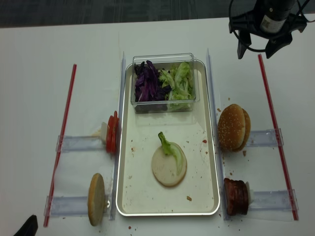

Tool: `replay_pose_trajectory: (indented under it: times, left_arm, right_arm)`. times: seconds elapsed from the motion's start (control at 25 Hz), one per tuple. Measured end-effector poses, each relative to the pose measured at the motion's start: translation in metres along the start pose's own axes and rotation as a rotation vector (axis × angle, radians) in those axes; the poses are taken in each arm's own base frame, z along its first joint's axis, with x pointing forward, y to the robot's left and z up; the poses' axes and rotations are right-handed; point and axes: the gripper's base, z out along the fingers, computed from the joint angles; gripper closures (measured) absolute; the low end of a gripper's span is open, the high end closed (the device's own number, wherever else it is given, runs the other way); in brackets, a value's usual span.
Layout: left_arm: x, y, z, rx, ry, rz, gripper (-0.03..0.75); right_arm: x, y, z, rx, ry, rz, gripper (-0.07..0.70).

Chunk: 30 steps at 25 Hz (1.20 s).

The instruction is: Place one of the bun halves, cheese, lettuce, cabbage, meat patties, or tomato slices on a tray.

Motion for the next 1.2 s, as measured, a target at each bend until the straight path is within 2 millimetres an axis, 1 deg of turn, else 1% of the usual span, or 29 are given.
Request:
replay_pose_trajectory:
  times: [0.36,0.52,0.6,0.72,0.88,1.12,1.2]
  left_arm:
    - [0.000,0.000,0.000,0.000,0.000,0.000,0.109]
    - [0.000,0.000,0.000,0.000,0.000,0.000,0.109]
    - [0.000,0.000,0.000,0.000,0.000,0.000,0.109]
    - [0.000,0.000,0.000,0.000,0.000,0.000,0.109]
    - [0.000,0.000,0.000,0.000,0.000,0.000,0.109]
    - [0.000,0.000,0.000,0.000,0.000,0.000,0.112]
    - [0.000,0.000,0.000,0.000,0.000,0.000,0.113]
  right_arm:
    - [0.000,0.000,0.000,0.003,0.000,-0.036,0.098]
    - [0.001,0.000,-0.004,0.002,-0.011,-0.040,0.135]
    - [0.003,0.001,-0.015,-0.001,-0.037,-0.045,0.160]
    - [0.011,0.003,-0.036,-0.006,-0.085,-0.050,0.197]
    - [0.029,0.003,-0.059,-0.010,-0.119,-0.055,0.229]
    - [0.060,0.002,-0.086,-0.014,-0.164,-0.061,0.240]
    - [0.074,0.002,-0.095,-0.016,-0.181,-0.061,0.241]
